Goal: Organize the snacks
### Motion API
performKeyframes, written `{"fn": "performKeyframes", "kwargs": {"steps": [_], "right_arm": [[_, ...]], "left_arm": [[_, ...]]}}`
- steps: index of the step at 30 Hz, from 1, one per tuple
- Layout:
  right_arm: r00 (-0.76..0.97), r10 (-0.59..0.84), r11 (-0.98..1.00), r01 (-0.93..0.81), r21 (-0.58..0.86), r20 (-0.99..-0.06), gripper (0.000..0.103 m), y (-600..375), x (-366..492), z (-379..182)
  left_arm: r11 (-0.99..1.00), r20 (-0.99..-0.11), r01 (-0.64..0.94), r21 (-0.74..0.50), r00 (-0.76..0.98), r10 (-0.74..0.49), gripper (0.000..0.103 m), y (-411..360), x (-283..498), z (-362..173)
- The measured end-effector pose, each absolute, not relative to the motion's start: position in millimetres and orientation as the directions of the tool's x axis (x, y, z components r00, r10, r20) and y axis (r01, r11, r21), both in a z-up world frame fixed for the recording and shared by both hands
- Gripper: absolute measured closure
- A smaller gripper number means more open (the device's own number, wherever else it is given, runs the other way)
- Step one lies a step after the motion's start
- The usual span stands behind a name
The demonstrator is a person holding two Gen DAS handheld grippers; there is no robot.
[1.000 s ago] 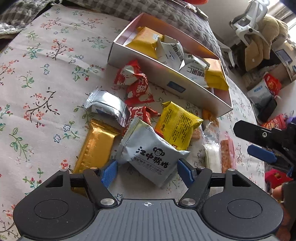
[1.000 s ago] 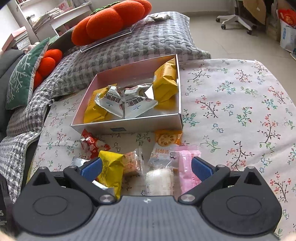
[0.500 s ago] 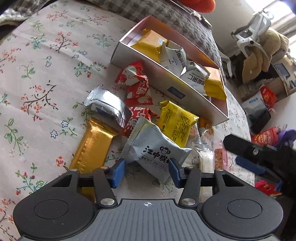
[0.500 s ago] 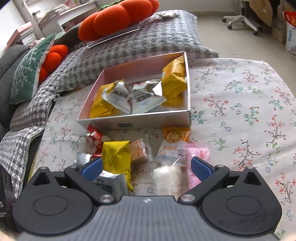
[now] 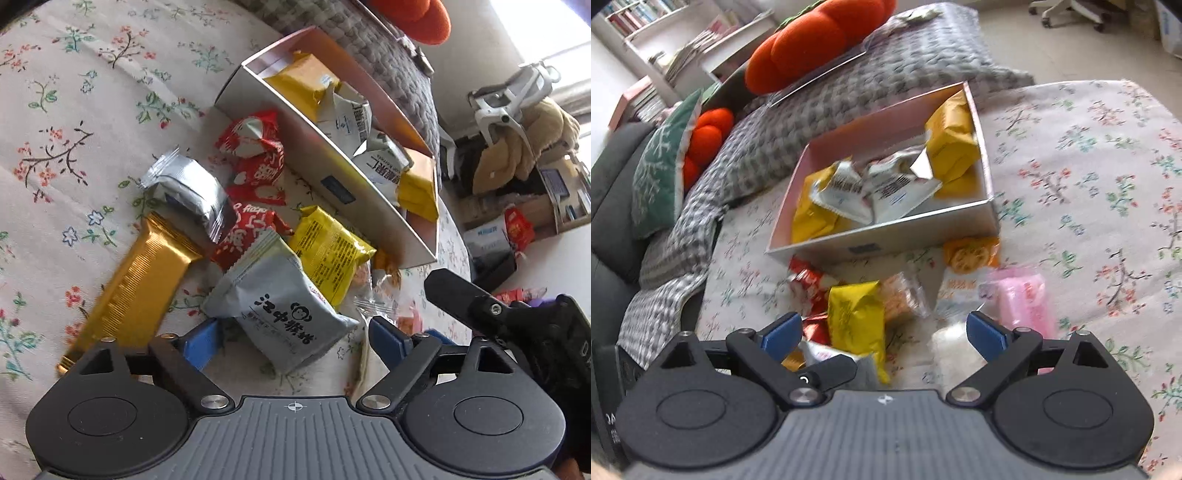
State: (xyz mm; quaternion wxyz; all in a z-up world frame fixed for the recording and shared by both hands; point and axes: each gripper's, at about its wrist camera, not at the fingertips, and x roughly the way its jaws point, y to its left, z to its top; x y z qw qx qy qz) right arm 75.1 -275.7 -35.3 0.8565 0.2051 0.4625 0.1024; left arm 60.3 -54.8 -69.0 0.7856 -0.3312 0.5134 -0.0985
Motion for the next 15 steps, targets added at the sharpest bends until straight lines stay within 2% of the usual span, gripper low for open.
{"fn": "performKeyframes", "kwargs": {"steps": [3,4,7,9,10,15], "right_arm": [[0.554,0.363,0.889,0.037,0.457,-0.749,0.009,-280,76,-38],[0.554,0.362,0.887,0.042,0.460,-0.750,0.009,-281,76,-39],[0.547,0.372,0.881,0.047,0.472,-0.750,0.010,-281,77,-41],[0.541,0.382,0.877,0.043,0.479,-0.749,0.011,-280,77,-41],[0.539,0.385,0.877,0.039,0.479,-0.749,0.011,-279,76,-41],[0.524,0.407,0.875,0.013,0.484,-0.749,0.016,-274,76,-44]], "left_arm": [[0.760,-0.743,-0.205,-0.616,0.473,-0.475,0.016,-57,62,-68],[0.755,-0.738,-0.211,-0.621,0.481,-0.473,0.021,-55,63,-69],[0.762,-0.743,-0.218,-0.610,0.491,-0.455,0.056,-50,67,-71],[0.746,-0.732,-0.214,-0.630,0.484,-0.480,0.067,-47,67,-75],[0.743,-0.732,-0.213,-0.634,0.475,-0.488,0.076,-47,67,-76],[0.783,-0.737,-0.161,-0.601,0.489,-0.466,0.082,-53,60,-65]]}}
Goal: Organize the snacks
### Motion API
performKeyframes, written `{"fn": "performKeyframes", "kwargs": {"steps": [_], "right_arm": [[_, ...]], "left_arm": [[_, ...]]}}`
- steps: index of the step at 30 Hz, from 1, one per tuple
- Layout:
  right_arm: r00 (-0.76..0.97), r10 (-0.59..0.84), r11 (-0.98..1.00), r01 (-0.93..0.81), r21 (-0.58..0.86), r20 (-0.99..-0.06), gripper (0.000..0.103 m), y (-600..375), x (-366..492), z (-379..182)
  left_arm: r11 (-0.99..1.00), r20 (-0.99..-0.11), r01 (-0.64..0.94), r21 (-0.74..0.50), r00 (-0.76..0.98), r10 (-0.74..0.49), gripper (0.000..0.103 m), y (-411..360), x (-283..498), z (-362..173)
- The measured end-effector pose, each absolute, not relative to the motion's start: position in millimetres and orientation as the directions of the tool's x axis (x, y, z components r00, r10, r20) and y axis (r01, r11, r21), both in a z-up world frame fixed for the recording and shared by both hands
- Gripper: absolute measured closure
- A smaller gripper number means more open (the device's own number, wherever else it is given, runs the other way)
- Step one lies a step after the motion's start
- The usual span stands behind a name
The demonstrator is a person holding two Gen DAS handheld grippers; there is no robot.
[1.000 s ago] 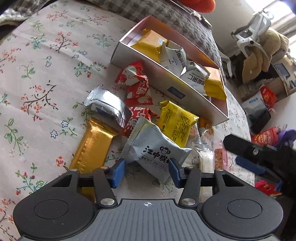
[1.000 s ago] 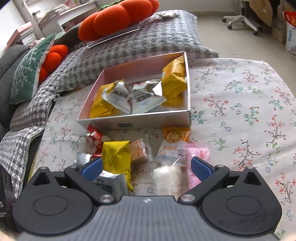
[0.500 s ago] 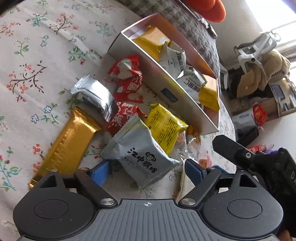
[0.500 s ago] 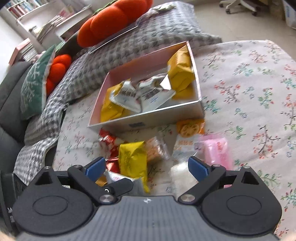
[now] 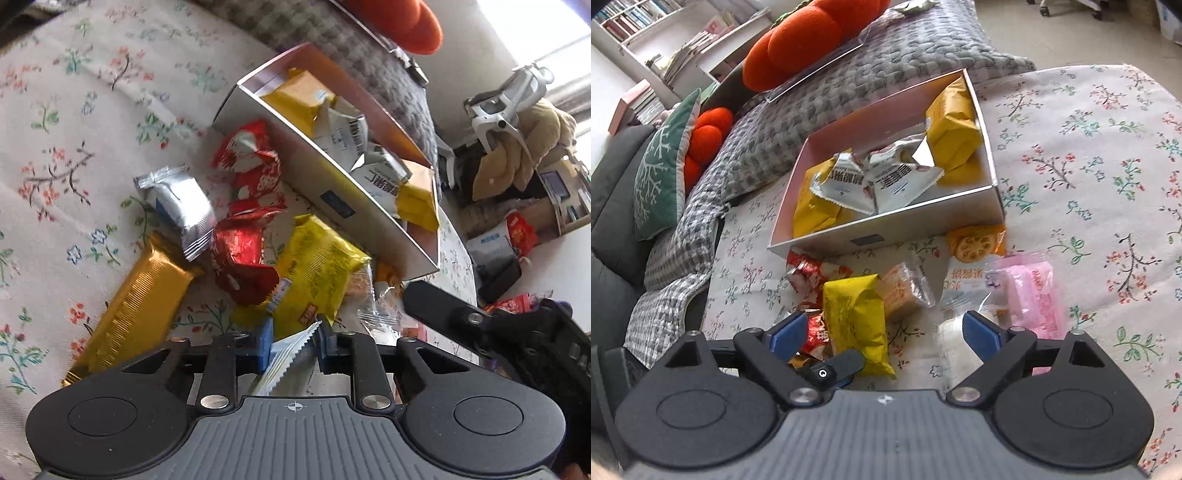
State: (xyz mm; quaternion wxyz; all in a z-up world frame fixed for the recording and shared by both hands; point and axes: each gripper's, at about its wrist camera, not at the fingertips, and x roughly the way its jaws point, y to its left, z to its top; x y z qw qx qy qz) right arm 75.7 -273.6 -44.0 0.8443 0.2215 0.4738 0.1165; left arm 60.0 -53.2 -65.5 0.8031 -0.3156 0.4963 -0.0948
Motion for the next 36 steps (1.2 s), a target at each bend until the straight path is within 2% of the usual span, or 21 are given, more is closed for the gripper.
{"fn": "performKeyframes", "kwargs": {"steps": [6,13,18,25,32,34,36], "right_arm": [[0.512,0.449,0.848,0.013,0.529,-0.732,0.023,-272,78,-51],[0.512,0.471,0.838,-0.004,0.546,-0.719,0.024,-268,77,-52],[0.505,0.481,0.827,0.011,0.562,-0.717,0.024,-270,78,-55],[0.491,0.508,0.810,0.007,0.587,-0.707,0.027,-266,79,-61],[0.465,0.495,0.835,-0.022,0.549,-0.734,0.035,-243,88,-72],[0.457,0.490,0.839,-0.018,0.543,-0.742,0.040,-239,91,-77],[0.460,0.478,0.847,-0.016,0.532,-0.748,0.052,-237,93,-80]], "left_arm": [[0.806,-0.747,-0.141,-0.574,0.493,-0.446,0.083,-49,55,-58],[0.837,-0.757,-0.095,-0.538,0.492,-0.431,0.084,-48,51,-50],[0.829,-0.727,-0.064,-0.556,0.521,-0.447,0.085,-41,49,-33],[0.825,-0.682,-0.090,-0.557,0.617,-0.393,0.085,-13,53,-10],[0.819,-0.661,-0.094,-0.566,0.646,-0.383,0.085,-5,58,-3],[0.815,-0.659,-0.099,-0.571,0.646,-0.384,0.085,-3,60,-4],[0.815,-0.656,-0.099,-0.571,0.652,-0.380,0.085,-1,60,-3]]}}
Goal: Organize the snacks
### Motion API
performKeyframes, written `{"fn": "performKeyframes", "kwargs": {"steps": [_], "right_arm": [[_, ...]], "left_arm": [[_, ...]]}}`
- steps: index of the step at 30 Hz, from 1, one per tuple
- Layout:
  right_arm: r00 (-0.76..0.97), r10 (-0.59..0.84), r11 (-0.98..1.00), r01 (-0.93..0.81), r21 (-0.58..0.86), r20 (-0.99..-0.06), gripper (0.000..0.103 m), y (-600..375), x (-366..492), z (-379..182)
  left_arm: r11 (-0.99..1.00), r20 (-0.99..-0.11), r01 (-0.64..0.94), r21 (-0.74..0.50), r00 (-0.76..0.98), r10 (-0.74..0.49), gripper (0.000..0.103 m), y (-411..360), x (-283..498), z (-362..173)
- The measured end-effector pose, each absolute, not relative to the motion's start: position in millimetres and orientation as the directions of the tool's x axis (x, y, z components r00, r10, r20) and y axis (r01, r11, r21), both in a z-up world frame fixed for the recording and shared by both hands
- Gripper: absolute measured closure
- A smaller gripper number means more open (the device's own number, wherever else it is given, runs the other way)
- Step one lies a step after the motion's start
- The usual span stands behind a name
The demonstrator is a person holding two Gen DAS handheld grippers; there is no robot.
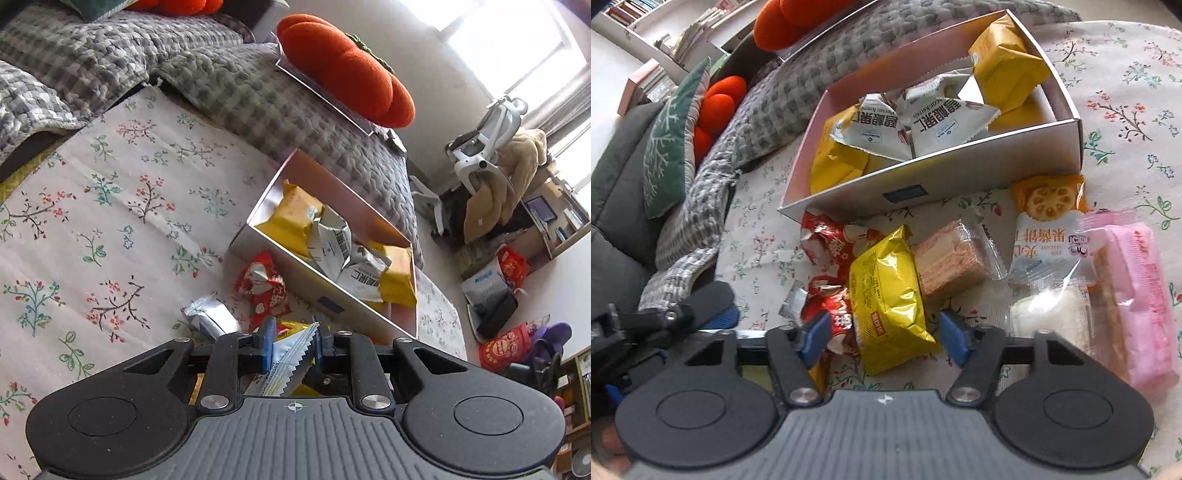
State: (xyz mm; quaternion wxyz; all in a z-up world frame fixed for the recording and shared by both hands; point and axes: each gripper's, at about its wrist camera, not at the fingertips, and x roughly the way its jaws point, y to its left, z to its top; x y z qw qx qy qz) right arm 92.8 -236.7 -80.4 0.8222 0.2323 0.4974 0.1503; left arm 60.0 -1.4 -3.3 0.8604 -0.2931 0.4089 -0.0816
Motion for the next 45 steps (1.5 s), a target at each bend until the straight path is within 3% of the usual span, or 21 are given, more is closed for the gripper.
{"fn": "performKeyframes", "kwargs": {"steps": [6,11,26,45], "right_arm": [[0.462,0.478,0.845,-0.011,0.535,-0.747,0.075,-235,91,-84],[0.463,0.491,0.833,-0.003,0.553,-0.738,0.081,-235,86,-75],[0.513,0.471,0.822,0.040,0.569,-0.717,0.082,-252,82,-50],[0.649,0.464,0.742,0.088,0.665,-0.603,0.082,-308,100,-21]], "left_arm": [[0.826,-0.644,-0.091,-0.557,0.676,-0.359,0.085,1,59,1],[0.825,-0.640,-0.094,-0.558,0.682,-0.355,0.085,4,60,2],[0.820,-0.620,-0.086,-0.566,0.700,-0.354,0.085,9,74,15],[0.798,-0.542,-0.003,-0.603,0.736,-0.407,0.085,-37,150,37]]}}
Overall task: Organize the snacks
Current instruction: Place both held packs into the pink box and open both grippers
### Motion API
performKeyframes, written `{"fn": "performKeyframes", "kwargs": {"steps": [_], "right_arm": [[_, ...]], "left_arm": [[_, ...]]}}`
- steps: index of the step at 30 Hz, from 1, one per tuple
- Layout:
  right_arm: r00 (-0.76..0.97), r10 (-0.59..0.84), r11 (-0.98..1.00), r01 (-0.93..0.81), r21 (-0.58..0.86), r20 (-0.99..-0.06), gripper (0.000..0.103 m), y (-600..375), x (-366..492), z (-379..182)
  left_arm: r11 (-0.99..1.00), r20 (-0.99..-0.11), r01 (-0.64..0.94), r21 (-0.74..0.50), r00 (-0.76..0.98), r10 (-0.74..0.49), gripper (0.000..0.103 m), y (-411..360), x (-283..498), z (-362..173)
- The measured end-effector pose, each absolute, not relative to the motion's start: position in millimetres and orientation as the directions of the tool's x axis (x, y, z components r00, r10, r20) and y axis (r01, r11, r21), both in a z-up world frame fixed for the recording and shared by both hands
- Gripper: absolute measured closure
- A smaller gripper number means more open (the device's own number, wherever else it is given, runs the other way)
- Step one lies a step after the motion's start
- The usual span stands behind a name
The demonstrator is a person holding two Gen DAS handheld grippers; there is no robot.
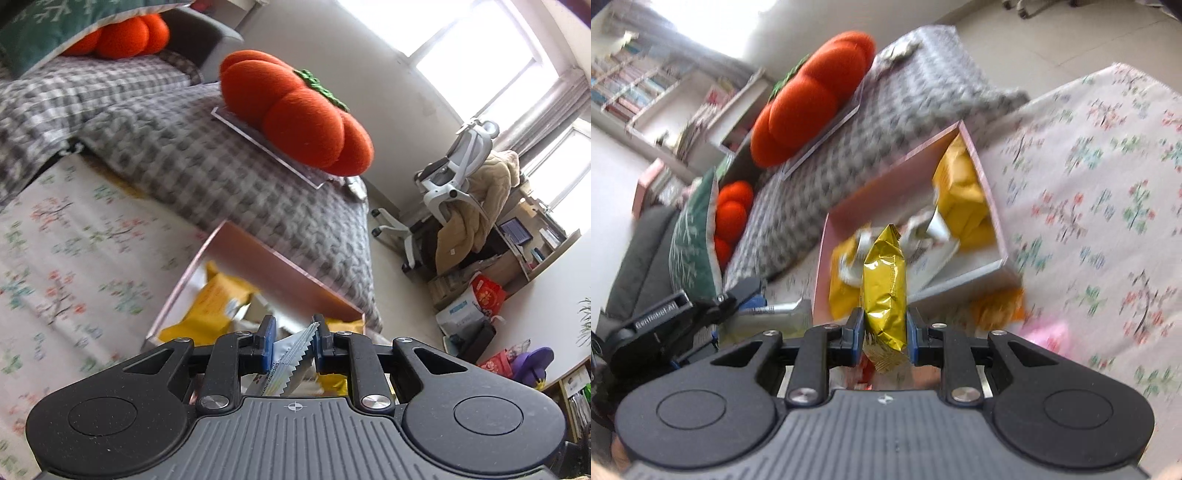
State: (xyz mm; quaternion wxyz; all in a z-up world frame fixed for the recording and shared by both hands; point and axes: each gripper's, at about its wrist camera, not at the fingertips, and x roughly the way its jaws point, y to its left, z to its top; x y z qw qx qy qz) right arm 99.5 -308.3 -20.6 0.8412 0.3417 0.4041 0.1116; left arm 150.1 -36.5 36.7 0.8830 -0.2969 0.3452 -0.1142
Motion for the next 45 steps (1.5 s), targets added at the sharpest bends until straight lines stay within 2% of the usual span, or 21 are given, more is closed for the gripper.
{"fn": "performKeyframes", "kwargs": {"steps": [11,17,24,28,32,35,37,39,44,45], "right_arm": [[0.707,0.370,0.779,0.117,0.616,-0.603,0.082,-333,134,-30],[0.707,0.318,0.849,0.085,0.522,-0.631,0.082,-323,142,-34],[0.687,0.307,0.881,0.057,0.470,-0.659,0.082,-312,152,-44],[0.677,0.308,0.892,0.039,0.450,-0.668,0.082,-306,154,-48],[0.659,0.254,0.929,0.039,0.369,-0.708,0.081,-296,157,-55],[0.662,0.228,0.936,0.053,0.347,-0.715,0.074,-298,156,-51],[0.679,0.227,0.929,0.064,0.363,-0.699,0.063,-303,153,-43],[0.701,0.224,0.925,0.065,0.373,-0.677,0.048,-307,149,-33],[0.727,0.205,0.929,0.067,0.365,-0.655,0.042,-310,141,-16],[0.730,0.205,0.930,0.061,0.361,-0.651,0.038,-309,138,-13]], "left_arm": [[0.755,-0.457,0.098,-0.649,0.743,-0.490,0.085,-66,199,-5],[0.807,-0.516,0.110,-0.580,0.718,-0.468,0.085,-74,210,-33],[0.862,-0.557,0.118,-0.493,0.718,-0.418,0.085,-68,216,-39],[0.912,-0.585,0.149,-0.383,0.725,-0.364,0.084,-76,213,-45],[0.921,-0.597,0.152,-0.359,0.721,-0.352,0.084,-81,209,-39],[0.921,-0.600,0.161,-0.355,0.716,-0.357,0.081,-79,206,-33],[0.921,-0.594,0.147,-0.361,0.725,-0.349,0.078,-73,204,-26],[0.924,-0.588,0.122,-0.362,0.740,-0.328,0.071,-63,202,-16],[0.945,-0.602,0.045,-0.324,0.760,-0.243,0.054,-38,187,11],[0.949,-0.611,0.033,-0.313,0.758,-0.228,0.054,-34,183,13]]}}
